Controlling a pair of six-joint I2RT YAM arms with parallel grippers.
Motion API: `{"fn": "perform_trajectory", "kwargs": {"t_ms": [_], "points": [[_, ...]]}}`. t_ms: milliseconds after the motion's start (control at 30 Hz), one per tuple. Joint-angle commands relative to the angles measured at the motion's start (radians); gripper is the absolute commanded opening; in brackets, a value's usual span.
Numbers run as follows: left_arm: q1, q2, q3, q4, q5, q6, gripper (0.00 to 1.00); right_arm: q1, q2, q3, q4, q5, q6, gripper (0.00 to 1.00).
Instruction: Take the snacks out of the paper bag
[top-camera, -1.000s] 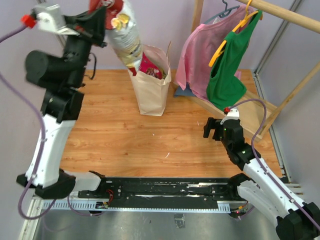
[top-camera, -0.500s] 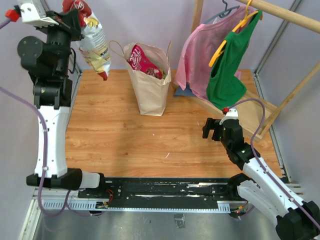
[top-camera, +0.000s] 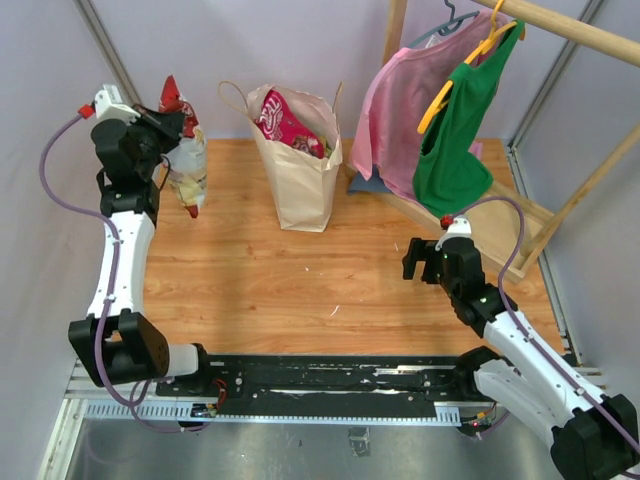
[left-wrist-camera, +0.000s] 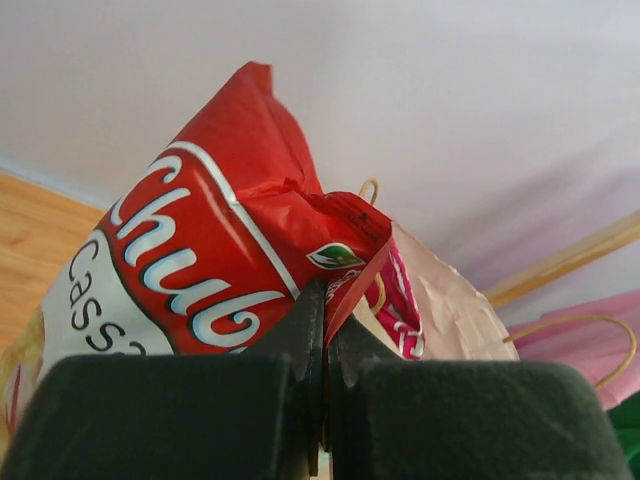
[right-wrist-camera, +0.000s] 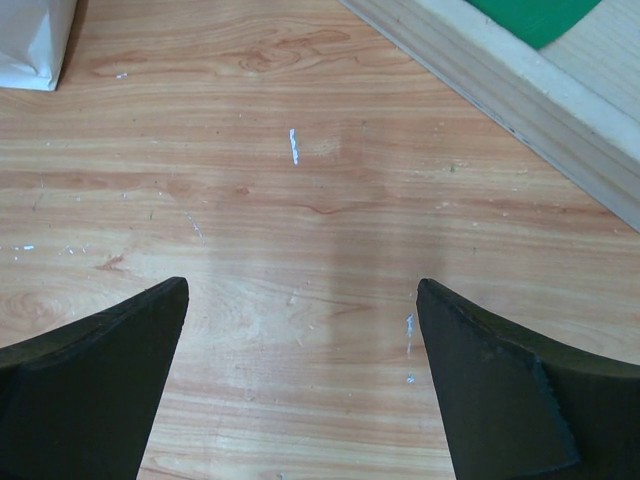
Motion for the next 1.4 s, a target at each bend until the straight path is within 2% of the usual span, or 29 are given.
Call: {"fn": "perform_trajectory", "kwargs": {"t_ms": [0, 167, 367, 600, 667, 867, 1000, 1300, 1333, 1367], "points": [[0.011, -0.017, -0.118, 0.2, 0.087, -0.075, 0.01, 0.012, 0.024, 0.007, 0.004, -0.025, -0.007, 0.98], [0.015, 0.075, -0.218, 0.395, 0.238, -0.245, 0.0, 0.012, 0.027, -0.004, 0.014, -0.03, -0.007, 0.98], [0.044, 0.181, -0.384, 0.673, 0.207, -0.34, 0.01, 0.012, 0.022, -0.018, 0.011, -0.033, -0.003, 0.98], [0.172, 0.452, -0.544, 0.925, 0.194, -0.454, 0.01, 0.012, -0.018, -0.045, 0.015, -0.033, -0.003, 0.98], [0.185, 0.467, -0.562, 0.927, 0.152, -0.43, 0.01, 0.012, -0.021, -0.046, 0.018, -0.035, -0.004, 0.98], [0.185, 0.427, -0.548, 0.789, -0.03, -0.312, 0.01, 0.012, 0.012, -0.044, 0.037, -0.042, -0.002, 0.98], [0.188, 0.421, -0.488, 0.699, -0.128, -0.235, 0.01, 0.012, 0.043, -0.034, 0.034, -0.053, 0.001, 0.98], [0.242, 0.624, -0.24, 0.649, -0.01, -0.295, 0.01, 0.012, 0.039, -0.028, 0.024, -0.049, -0.001, 0.98], [0.245, 0.641, -0.225, 0.641, 0.003, -0.3, 0.03, 0.012, 0.035, -0.029, 0.021, -0.047, -0.001, 0.98], [0.248, 0.649, -0.218, 0.621, 0.004, -0.299, 0.15, 0.012, 0.029, -0.031, 0.019, -0.044, -0.002, 0.98]]}}
